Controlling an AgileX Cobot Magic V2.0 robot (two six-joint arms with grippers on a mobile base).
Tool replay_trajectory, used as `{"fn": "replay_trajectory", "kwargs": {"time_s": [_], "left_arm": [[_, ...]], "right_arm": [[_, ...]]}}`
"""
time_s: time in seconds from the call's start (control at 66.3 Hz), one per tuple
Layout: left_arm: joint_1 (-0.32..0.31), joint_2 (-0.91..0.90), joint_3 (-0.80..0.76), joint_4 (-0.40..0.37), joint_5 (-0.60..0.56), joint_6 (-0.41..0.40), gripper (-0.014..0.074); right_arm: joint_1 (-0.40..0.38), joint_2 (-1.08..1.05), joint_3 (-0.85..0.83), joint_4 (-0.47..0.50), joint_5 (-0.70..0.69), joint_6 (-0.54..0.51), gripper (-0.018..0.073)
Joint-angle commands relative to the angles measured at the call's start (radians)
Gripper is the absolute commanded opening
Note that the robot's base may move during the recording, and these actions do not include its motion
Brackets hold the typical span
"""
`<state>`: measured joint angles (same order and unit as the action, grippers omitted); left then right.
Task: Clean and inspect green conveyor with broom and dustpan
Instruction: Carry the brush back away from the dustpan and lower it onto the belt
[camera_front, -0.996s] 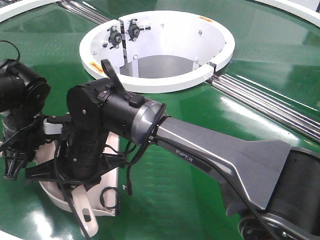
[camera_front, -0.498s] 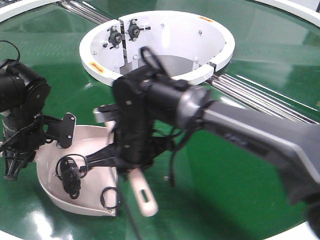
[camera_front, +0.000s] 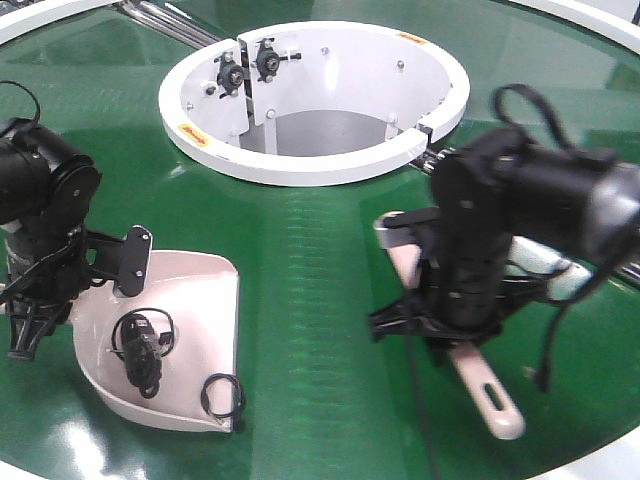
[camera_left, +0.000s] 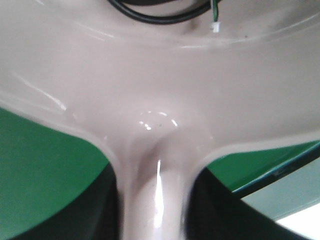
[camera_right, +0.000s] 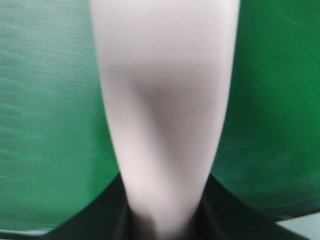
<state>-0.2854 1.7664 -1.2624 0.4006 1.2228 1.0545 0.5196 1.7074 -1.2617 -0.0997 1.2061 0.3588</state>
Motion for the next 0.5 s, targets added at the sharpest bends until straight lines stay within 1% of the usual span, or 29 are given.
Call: {"fn": "replay_trajectory", "kwargs": {"time_s": [0.0, 0.181, 0.241, 0.347, 0.483], "left_arm": [[-0.008, -0.040, -0.025, -0.005, 0.025, -0.006, -0.0006], [-0.008, -0.040, -0.025, -0.005, 0.025, -0.006, -0.0006], [-0.008, -0.040, -0.025, -0.005, 0.025, -0.006, -0.0006], [-0.008, -0.040, -0.025, -0.005, 0.025, -0.006, -0.0006], [-0.008, -0.040, -0.025, -0.005, 0.025, -0.006, -0.0006]], "right_arm": [[-0.092, -0.097, 0.049, 0.018, -0.061, -0.085, 0.0008], [-0.233, -0.145, 0.127, 0.112, -0.098, -0.240, 0.0008], [-0.267, -0.157, 0.141, 0.138, -0.117, -0.271, 0.0008], [-0.299, -0.173, 0.160, 0.161, -0.150, -0.308, 0.0008], [-0.298, -0.176, 0.165, 0.145, -0.167, -0.311, 0.0008]]}}
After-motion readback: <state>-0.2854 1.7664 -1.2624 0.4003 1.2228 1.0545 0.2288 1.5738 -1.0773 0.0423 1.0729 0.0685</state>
